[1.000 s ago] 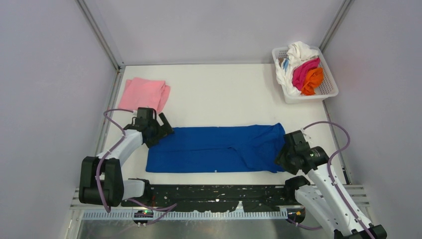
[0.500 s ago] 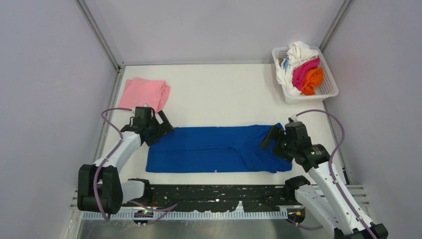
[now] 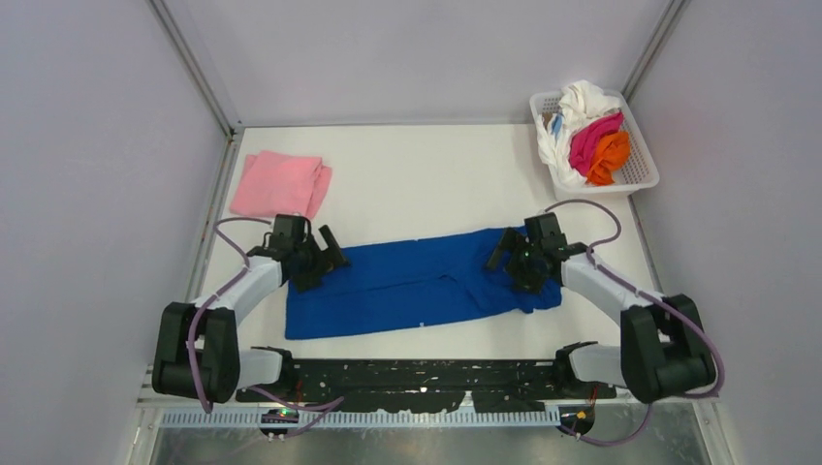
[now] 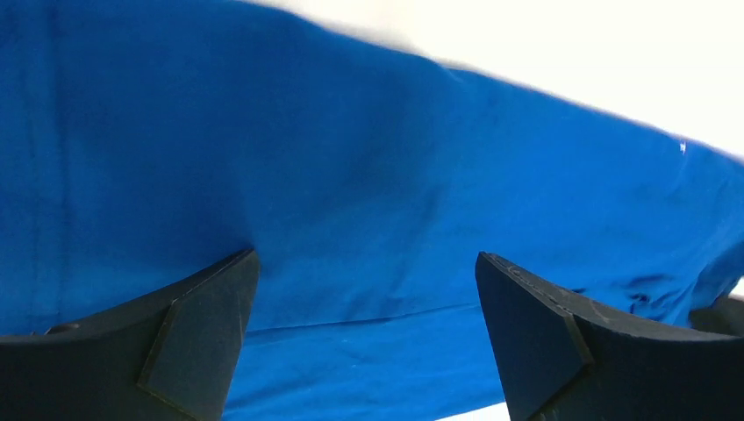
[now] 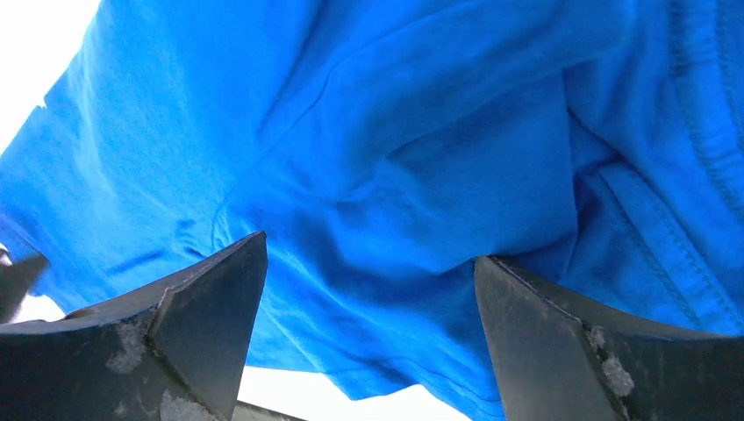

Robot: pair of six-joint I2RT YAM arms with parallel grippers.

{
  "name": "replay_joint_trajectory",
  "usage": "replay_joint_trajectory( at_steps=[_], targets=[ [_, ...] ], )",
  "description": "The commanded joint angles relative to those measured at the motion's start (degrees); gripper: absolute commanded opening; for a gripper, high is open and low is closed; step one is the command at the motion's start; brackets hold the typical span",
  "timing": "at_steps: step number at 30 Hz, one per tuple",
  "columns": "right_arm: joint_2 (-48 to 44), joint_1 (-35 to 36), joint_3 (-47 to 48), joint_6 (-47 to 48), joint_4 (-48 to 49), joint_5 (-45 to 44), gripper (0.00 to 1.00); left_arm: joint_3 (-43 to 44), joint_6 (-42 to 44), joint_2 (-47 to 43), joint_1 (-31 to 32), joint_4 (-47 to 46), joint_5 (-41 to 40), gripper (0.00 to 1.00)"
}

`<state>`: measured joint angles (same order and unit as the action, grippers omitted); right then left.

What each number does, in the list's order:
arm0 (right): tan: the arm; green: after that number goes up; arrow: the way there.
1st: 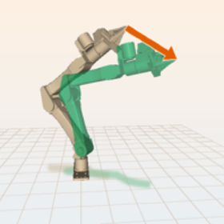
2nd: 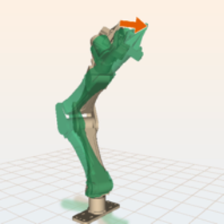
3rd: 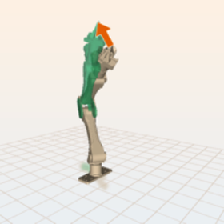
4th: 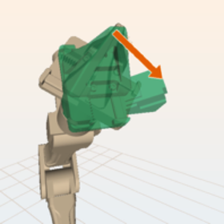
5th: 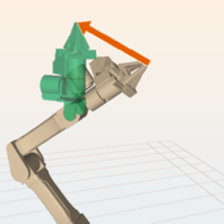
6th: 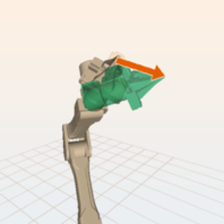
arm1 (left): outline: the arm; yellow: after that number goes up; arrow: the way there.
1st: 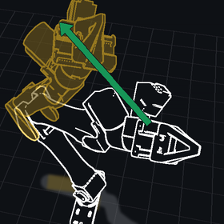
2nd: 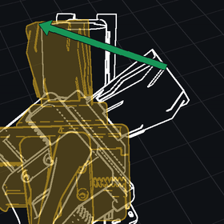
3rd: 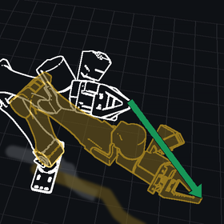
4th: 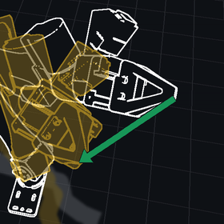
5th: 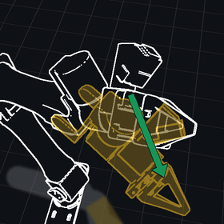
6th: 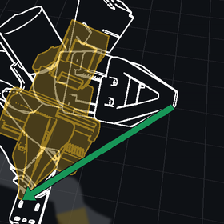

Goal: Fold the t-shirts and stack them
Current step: Rotate the tshirt 90 degrees

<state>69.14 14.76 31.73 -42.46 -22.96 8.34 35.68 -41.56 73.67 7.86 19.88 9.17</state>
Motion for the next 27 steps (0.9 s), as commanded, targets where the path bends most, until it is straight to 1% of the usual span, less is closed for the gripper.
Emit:
replay_joint_trajectory(
  at_steps=[1,2,3,4,5,6,7,8,9,10,11,12,13,14,15,16,17,18,19,20,21,22,23,24,27],
  targets=[
    [12.5,-2.5,7.4,2.0,13.3,-3.1,0.95,-2.7,-1.8,-1.8,2.6,-2.4,1.6,1.0],
    [17.0,-3.2,9.4,2.7,14.2,-2.7,0.95,-3.3,-2.7,-2.4,4.1,-2.5,1.5,1.0],
    [19.2,-3.4,13.0,3.0,15.6,-1.7,0.96,-4.0,-3.7,-3.3,5.8,-2.7,0.9,1.0],
    [23.7,-3.8,17.1,3.6,16.2,-1.3,0.95,-4.9,-4.8,-4.2,7.6,-2.9,0.4,1.0],
    [26.0,-3.8,19.3,3.9,16.5,-0.8,0.96,-5.6,-5.9,-4.9,9.4,-3.2,0.0,1.0],
    [30.9,-3.8,21.9,5.0,16.3,-0.7,0.96,-6.2,-7.3,-5.7,11.3,-3.4,-0.8,1.0],
    [33.3,-3.9,27.9,5.8,14.4,0.2,0.96,-7.0,-8.9,-6.4,13.1,-3.6,-1.4,1.0],
    [38.2,-3.9,34.1,6.2,13.5,1.1,0.95,-7.8,-10.2,-7.1,14.9,-4.3,-1.7,1.0],
    [40.3,-3.9,37.0,6.7,12.4,3.0,0.95,-8.7,-11.9,-7.7,16.8,-5.3,-2.2,1.0],
    [44.6,-3.8,42.4,6.7,12.1,3.9,0.95,-9.4,-13.7,-8.3,18.7,-6.3,-2.8,1.0],
    [48.5,-3.8,45.1,6.7,11.1,5.1,0.95,-10.1,-15.4,-8.8,20.9,-7.7,-3.4,1.0],
    [50.5,-3.7,50.9,6.7,10.1,5.7,0.96,-10.6,-17.1,-9.1,22.8,-8.8,-4.0,1.0],
    [53.9,-3.4,53.7,6.9,8.3,6.5,0.95,-11.0,-19.1,-9.2,25.0,-9.5,-4.8,1.0],
    [55.8,-3.1,59.3,6.9,7.5,6.7,0.95,-11.0,-21.0,-9.2,27.1,-9.8,-5.9,1.0],
    [59.2,-2.6,62.1,6.9,6.0,6.8,0.96,-10.9,-22.6,-9.2,29.1,-10.4,-7.0,1.0],
    [60.8,-2.3,67.6,6.7,5.0,6.9,0.95,-10.7,-24.0,-9.2,31.2,-10.9,-8.3,1.0],
    [64.4,-1.7,70.8,6.6,2.7,7.6,0.95,-10.5,-25.4,-9.1,33.0,-11.9,-8.7,1.0],
    [66.2,-1.4,77.2,6.4,1.6,8.5,0.95,-10.1,-26.0,-8.9,35.5,-13.3,-10.9,1.0],
    [70.0,-0.6,80.4,5.8,-0.1,8.7,0.95,-9.7,-26.6,-8.4,37.2,-14.2,-12.2,1.0],
    [71.7,-0.1,86.7,5.5,-0.8,9.1,0.95,-9.1,-26.9,-7.7,38.5,-15.3,-13.1,1.0],
    [75.4,0.7,89.9,4.7,-2.0,9.3,0.95,-8.7,-27.2,-6.6,39.8,-16.7,-13.6,1.0],
    [77.1,1.1,95.9,4.2,-2.3,9.9,0.95,-8.2,-27.4,-5.1,40.8,-18.1,-14.0,1.0],
    [80.6,1.8,98.4,3.1,-2.4,10.4,0.96,-7.6,-27.5,-3.4,41.4,-19.3,-13.4,1.0],
    [82.1,2.2,102.4,2.5,-1.2,11.1,0.96,-6.7,-27.5,-1.5,41.8,-21.1,-12.4,1.0],
    [86.1,4.2,104.9,-1.0,3.9,10.5,0.96,-3.1,-26.8,3.4,44.1,-23.5,-10.5,1.0]
  ],
)
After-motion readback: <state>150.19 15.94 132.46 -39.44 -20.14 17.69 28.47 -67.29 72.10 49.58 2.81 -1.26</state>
